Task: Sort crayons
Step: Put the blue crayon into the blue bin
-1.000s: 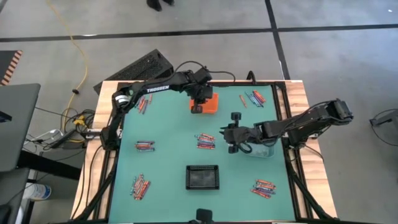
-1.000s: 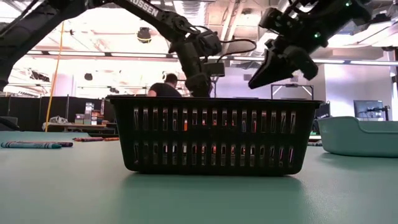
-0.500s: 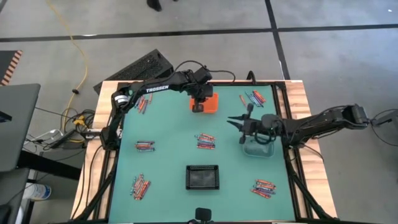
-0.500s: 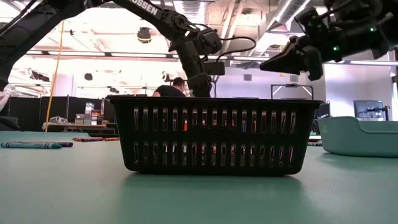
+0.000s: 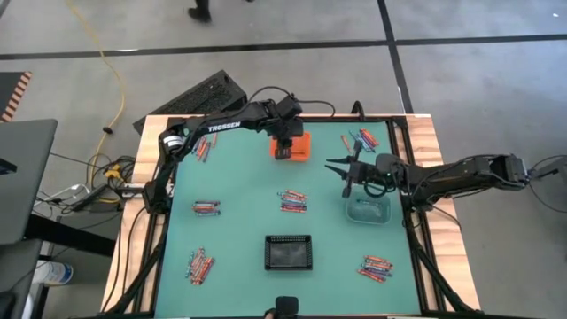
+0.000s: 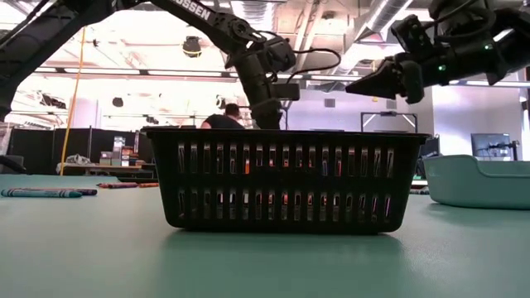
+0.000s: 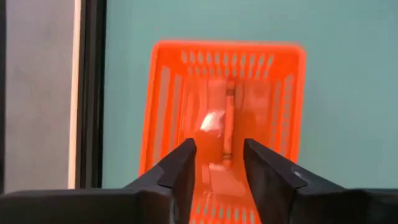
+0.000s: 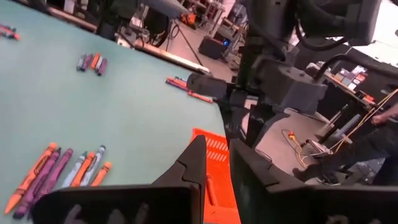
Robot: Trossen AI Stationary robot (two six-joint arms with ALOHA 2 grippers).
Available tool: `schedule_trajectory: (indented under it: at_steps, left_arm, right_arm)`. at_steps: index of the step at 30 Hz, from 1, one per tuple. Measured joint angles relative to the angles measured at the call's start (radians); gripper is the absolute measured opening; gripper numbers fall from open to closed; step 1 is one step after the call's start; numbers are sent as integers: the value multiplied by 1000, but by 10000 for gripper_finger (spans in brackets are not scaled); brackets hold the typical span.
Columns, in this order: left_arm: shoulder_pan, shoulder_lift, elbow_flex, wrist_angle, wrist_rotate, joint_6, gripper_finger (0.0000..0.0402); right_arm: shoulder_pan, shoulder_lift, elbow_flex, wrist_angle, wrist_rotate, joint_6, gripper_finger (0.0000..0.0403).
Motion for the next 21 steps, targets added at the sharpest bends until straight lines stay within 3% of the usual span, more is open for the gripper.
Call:
schedule_trajectory:
  at_steps: [5, 11, 17, 21]
  left_arm:
    - [-28, -22, 89, -180, -58, -63, 156]
    - [-70, -123, 129, -336, -9, -220, 157]
    - [-162, -251, 10, -324, 125, -270, 157]
    - [-257, -304, -135, -239, 124, -303, 157]
  right_arm:
    - [28, 0, 0, 40, 0, 3, 72]
    - [67, 0, 0, 40, 0, 9, 72]
    - [118, 0, 0, 39, 0, 54, 72]
    - [167, 0, 0, 35, 0, 88, 72]
